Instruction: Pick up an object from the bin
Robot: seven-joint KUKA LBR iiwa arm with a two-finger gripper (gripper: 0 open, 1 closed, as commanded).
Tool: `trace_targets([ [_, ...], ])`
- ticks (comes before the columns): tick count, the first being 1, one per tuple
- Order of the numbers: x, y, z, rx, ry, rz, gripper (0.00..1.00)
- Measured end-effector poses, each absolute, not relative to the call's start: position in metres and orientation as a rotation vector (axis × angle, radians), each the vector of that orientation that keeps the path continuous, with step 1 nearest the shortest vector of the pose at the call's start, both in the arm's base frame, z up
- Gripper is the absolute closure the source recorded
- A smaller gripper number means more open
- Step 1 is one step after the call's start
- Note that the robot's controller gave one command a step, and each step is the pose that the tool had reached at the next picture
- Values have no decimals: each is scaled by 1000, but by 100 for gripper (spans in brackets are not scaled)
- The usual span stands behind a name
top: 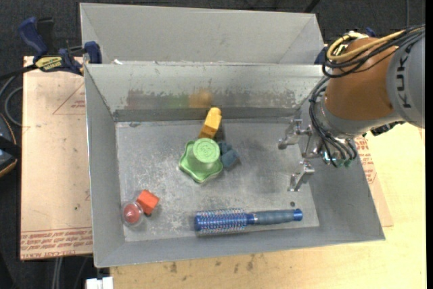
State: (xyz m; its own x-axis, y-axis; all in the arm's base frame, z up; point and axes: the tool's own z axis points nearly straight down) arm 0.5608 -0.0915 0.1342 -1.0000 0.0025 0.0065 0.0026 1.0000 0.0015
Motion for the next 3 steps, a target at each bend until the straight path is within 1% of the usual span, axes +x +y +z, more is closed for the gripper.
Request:
trace_targets([
  [1, 541, -6, 85, 245, -3128, -8, 0],
  [2, 504, 65, 89, 673, -3120, 4, 0],
  [3, 517, 113, 77, 601, -3103, 6, 0],
])
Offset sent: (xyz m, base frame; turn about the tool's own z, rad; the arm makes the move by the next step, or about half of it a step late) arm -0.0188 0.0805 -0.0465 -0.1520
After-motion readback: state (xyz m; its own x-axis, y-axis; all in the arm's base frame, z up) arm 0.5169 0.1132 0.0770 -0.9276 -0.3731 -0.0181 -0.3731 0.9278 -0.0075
